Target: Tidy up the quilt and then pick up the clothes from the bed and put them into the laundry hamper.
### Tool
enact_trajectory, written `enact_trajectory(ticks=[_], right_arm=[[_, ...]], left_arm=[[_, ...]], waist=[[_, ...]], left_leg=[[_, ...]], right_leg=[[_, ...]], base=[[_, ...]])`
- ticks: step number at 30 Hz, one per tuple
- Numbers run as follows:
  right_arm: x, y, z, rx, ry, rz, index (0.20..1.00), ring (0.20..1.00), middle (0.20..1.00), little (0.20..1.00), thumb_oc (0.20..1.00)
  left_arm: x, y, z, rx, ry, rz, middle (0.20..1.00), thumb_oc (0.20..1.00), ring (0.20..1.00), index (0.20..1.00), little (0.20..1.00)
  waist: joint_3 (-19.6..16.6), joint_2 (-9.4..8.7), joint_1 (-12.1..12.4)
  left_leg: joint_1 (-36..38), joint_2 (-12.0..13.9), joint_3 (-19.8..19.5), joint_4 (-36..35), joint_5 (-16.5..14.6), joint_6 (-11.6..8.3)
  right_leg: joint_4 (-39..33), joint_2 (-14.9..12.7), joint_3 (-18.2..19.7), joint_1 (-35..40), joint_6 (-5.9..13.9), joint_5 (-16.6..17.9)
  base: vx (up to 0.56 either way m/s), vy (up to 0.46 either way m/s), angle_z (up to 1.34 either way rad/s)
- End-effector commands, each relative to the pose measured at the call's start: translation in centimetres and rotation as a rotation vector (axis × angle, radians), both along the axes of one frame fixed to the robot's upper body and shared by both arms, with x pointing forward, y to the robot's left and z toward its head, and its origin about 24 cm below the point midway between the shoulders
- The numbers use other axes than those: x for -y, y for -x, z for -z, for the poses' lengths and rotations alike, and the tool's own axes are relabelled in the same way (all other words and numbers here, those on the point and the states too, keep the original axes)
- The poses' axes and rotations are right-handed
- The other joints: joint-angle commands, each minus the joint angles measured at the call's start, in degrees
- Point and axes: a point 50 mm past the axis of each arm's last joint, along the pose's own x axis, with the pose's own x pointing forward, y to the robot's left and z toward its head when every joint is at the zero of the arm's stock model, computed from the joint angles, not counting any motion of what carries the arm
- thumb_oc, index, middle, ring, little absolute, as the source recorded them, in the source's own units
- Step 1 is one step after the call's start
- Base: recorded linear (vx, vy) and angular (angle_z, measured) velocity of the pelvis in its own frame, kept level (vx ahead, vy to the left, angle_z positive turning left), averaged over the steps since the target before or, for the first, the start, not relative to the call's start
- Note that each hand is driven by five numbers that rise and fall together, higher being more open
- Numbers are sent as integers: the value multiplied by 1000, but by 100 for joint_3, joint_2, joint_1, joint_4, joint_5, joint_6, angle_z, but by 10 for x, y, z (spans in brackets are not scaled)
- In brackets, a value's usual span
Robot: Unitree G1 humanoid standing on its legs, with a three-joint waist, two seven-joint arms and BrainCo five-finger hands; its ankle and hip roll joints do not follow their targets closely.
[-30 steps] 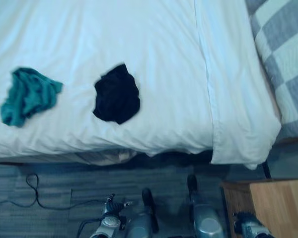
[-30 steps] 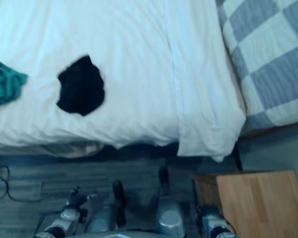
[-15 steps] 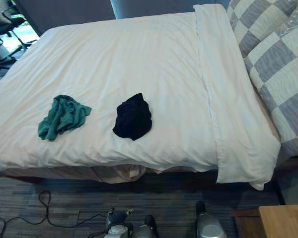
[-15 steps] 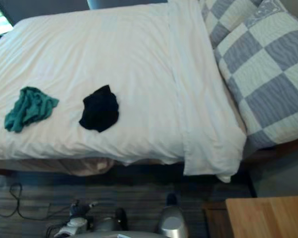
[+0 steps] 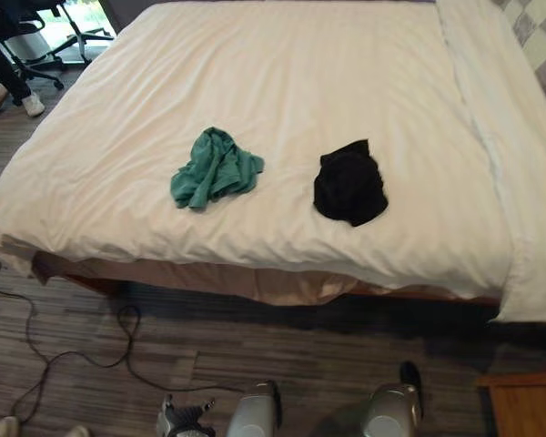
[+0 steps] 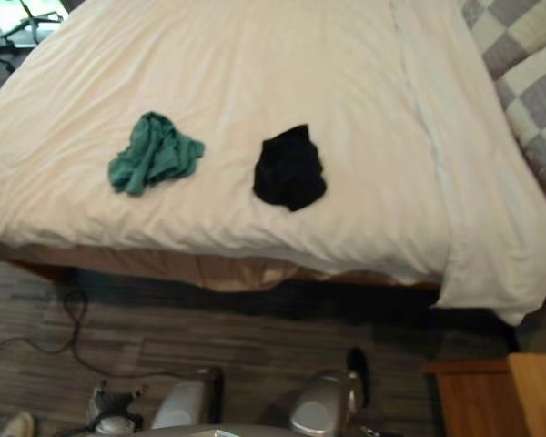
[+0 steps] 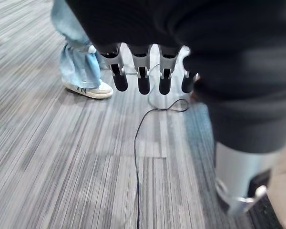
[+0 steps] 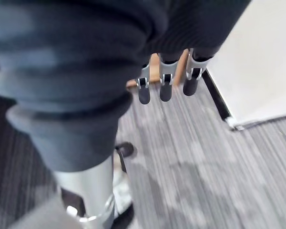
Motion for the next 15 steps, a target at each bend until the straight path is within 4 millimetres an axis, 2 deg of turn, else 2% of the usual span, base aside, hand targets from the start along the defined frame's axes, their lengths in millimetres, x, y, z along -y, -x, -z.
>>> enact_trajectory(ticks=[1,2,3,6,7,8,15], right_arm=[[15,-39,-12,108,85,-46,1000,1000,1000,1000,1000],[12,-45,-13,122,79,-62,1000,1000,1000,1000,1000],[11,-48,-13,127,76,-73,1000,1000,1000,1000,1000],[11,-48,-13,127,76,-73,1000,1000,1000,1000,1000],[10,-50,-14,129,63,-103,1000,1000,1000,1000,1000],[11,-49,-13,125,51,-119,1000,1000,1000,1000,1000],[11,-49,-13,126,51,-119,1000,1000,1000,1000,1000]], left_arm=[[-18,-5,-7,-2,15,-68,1000,1000,1000,1000,1000],[-19,-6,-7,-13,20,-82,1000,1000,1000,1000,1000],[-18,-7,-7,-16,22,-87,1000,1000,1000,1000,1000],[-18,-7,-7,-16,22,-87,1000,1000,1000,1000,1000],[-12,-12,-6,-13,29,-92,1000,1000,1000,1000,1000],[-1,-22,-6,28,35,-100,1000,1000,1000,1000,1000],[-1,-22,-6,28,35,-100,1000,1000,1000,1000,1000]], waist=[[299,130,-167],[374,101,-202],[412,88,-244],[413,87,-243],[491,74,-382],[508,78,-512],[496,84,-514]], left_leg=[[813,450,11,-1712,683,-14],[846,372,193,-1839,722,34],[866,326,286,-1918,741,56],[867,325,287,-1918,741,56],[937,160,447,-2129,770,105],[883,-76,396,-2107,678,191],[866,-72,393,-2106,684,189]], right_leg=[[529,691,-784,146,592,-1319],[764,1107,-1046,-109,599,-1523],[866,1320,-1146,-297,598,-1567],[868,1319,-1144,-298,598,-1568],[957,1767,-1312,-763,551,-1532],[511,2006,-1171,-780,372,-1664],[491,2010,-1176,-786,370,-1649]], base=[[-65,431,-88],[-101,331,-100],[-81,220,-87],[-31,74,-25],[-117,207,4],[-118,206,-18],[-8,7,24]])
